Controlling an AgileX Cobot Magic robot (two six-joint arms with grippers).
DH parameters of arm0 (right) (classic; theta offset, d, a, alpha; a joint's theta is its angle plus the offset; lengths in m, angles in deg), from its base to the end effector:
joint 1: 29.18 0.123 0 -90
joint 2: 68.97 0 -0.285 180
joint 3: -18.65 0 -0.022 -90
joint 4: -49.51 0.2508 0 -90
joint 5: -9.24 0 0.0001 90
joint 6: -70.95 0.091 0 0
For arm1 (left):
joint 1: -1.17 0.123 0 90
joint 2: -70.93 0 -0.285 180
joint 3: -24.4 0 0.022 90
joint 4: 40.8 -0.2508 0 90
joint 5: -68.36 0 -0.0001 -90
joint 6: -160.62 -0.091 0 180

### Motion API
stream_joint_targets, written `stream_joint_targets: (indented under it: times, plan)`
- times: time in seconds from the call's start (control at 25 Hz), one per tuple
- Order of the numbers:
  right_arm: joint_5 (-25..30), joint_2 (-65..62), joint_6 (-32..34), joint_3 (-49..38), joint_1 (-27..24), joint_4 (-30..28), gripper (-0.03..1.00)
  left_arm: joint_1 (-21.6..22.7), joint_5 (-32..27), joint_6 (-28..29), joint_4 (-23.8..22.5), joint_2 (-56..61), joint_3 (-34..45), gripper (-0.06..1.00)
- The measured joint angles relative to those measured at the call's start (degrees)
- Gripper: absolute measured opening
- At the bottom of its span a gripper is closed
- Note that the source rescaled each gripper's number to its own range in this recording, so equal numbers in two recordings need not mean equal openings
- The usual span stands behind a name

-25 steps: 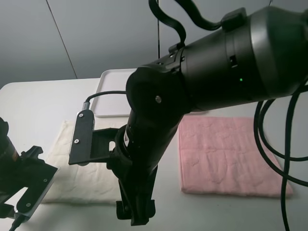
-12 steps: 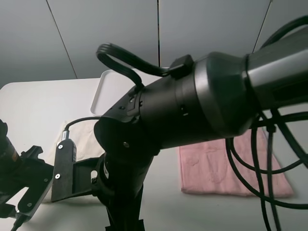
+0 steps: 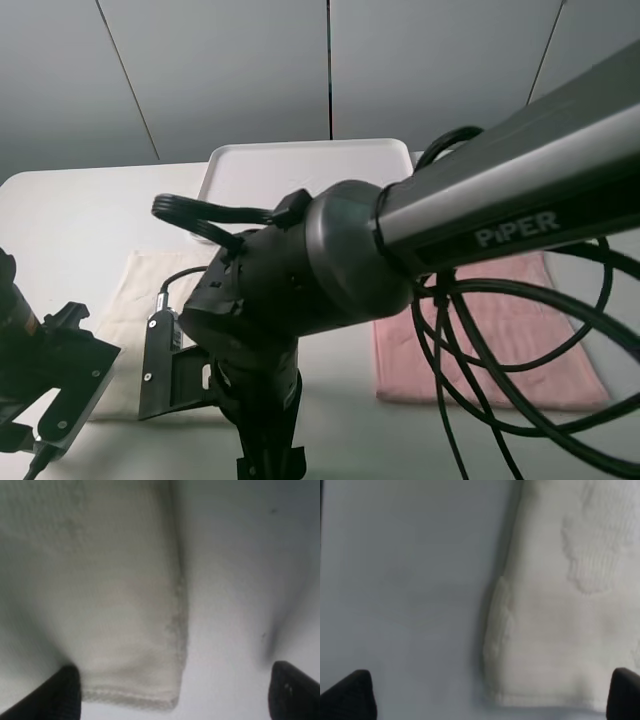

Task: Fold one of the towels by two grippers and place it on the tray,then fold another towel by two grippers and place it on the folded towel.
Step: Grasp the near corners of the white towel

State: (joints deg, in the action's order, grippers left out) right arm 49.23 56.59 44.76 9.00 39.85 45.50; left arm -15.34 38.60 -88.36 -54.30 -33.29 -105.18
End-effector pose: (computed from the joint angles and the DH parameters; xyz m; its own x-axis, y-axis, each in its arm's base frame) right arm 0.1347 0.3400 0.1018 0.1443 -0.9882 -0.0522 -0.9869 -0.1398 -0.0806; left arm 0.1865 -0.0443 0.0919 0.1320 0.9834 0.1245 0.9908 -0.1272 -0.0453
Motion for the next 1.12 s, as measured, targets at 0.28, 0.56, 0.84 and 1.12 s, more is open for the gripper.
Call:
stream_joint_targets:
  times: [0.28, 0.56, 0.84, 1.12]
  plan:
    - [0.5, 2.0, 1.2, 0.0, 0.0, -0.8, 1.00, 0.0, 0.1, 0.3, 0.0, 0.0, 0.0, 0.99]
    - [0.9, 2.8, 2.7, 0.3, 0.0, -0.8, 1.00, 0.0, 0.4, 0.4, 0.0, 0.0, 0.1, 0.99]
    - [1.1, 2.8, 2.8, 0.3, 0.0, -0.8, 0.98, 0.0, 0.7, 0.4, 0.0, 0.0, 0.1, 0.99]
    - [0.7, 2.9, 3.1, 0.3, 0.0, -0.2, 0.72, 0.0, 0.7, 0.4, 0.0, 0.0, 0.1, 0.99]
